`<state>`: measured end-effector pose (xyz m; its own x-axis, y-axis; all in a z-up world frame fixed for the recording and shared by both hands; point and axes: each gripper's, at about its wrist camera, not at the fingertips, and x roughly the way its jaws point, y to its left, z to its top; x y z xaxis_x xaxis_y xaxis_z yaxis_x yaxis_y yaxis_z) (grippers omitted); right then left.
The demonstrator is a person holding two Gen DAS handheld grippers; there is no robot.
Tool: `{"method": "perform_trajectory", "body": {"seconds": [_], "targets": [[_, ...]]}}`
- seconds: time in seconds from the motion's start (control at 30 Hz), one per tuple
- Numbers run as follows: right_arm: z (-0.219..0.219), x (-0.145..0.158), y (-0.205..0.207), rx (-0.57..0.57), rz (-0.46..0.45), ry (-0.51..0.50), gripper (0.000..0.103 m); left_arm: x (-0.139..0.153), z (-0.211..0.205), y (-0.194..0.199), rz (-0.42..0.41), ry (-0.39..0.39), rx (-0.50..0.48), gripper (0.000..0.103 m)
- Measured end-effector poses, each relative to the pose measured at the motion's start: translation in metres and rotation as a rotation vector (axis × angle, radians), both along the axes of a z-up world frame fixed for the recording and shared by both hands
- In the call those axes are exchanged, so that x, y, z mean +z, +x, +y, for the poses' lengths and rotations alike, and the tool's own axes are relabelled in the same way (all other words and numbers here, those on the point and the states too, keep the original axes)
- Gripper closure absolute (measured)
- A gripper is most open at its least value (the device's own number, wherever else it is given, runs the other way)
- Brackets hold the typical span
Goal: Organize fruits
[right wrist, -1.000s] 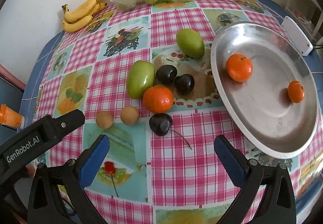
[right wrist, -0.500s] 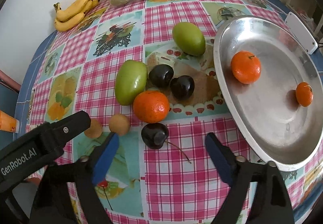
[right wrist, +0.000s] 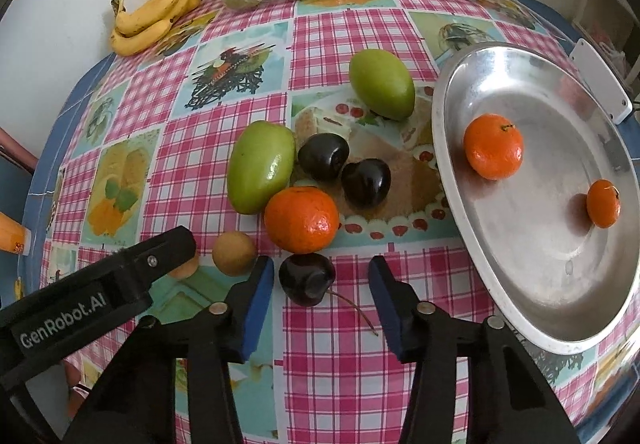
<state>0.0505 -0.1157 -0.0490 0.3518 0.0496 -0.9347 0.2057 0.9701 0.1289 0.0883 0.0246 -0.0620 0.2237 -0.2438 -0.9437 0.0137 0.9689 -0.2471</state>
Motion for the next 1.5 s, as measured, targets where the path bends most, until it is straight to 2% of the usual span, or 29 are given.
{"method": "perform_trajectory", "body": {"seconds": [0.07, 0.27, 0.37, 0.5, 0.63, 0.7, 0.77, 0.83, 0.9, 1.03, 1.5], "targets": [[0.000, 0.000, 0.000, 0.005, -0.001, 0.001, 0.056, 0.000, -0.002, 0.000, 0.000, 0.002, -0.005, 0.035], [0.003, -0.001, 0.002, 0.026, -0.002, -0.006, 0.062, 0.001, -0.007, -0.001, 0.000, 0.006, -0.016, 0.036], [0.003, -0.001, 0.003, 0.027, -0.001, -0.007, 0.063, 0.000, -0.011, -0.002, -0.005, 0.035, -0.033, 0.036], [0.001, -0.001, 0.003, 0.022, -0.001, -0.007, 0.063, -0.001, -0.006, 0.000, -0.015, 0.101, -0.004, 0.036], [0.001, 0.000, 0.003, 0.024, -0.002, -0.012, 0.063, -0.001, 0.003, 0.001, -0.013, 0.106, 0.025, 0.036], [0.002, 0.000, 0.003, 0.027, -0.002, -0.018, 0.063, -0.001, 0.001, 0.001, -0.016, 0.110, 0.011, 0.039], [0.004, -0.001, 0.004, 0.032, -0.004, -0.019, 0.065, 0.000, -0.002, 0.000, -0.020, 0.108, -0.012, 0.052], [0.006, -0.001, 0.005, 0.041, -0.007, -0.010, 0.072, 0.000, -0.006, 0.000, -0.021, 0.099, -0.028, 0.055], [0.007, -0.001, 0.004, 0.050, -0.008, -0.014, 0.074, 0.001, -0.011, 0.000, -0.020, 0.095, -0.034, 0.063], [0.008, -0.001, 0.004, 0.052, -0.008, -0.018, 0.075, 0.002, -0.015, 0.001, -0.016, 0.072, -0.025, 0.074], [0.008, 0.002, 0.001, 0.047, -0.010, -0.016, 0.075, 0.007, -0.006, -0.002, -0.022, 0.039, -0.023, 0.074]]}}
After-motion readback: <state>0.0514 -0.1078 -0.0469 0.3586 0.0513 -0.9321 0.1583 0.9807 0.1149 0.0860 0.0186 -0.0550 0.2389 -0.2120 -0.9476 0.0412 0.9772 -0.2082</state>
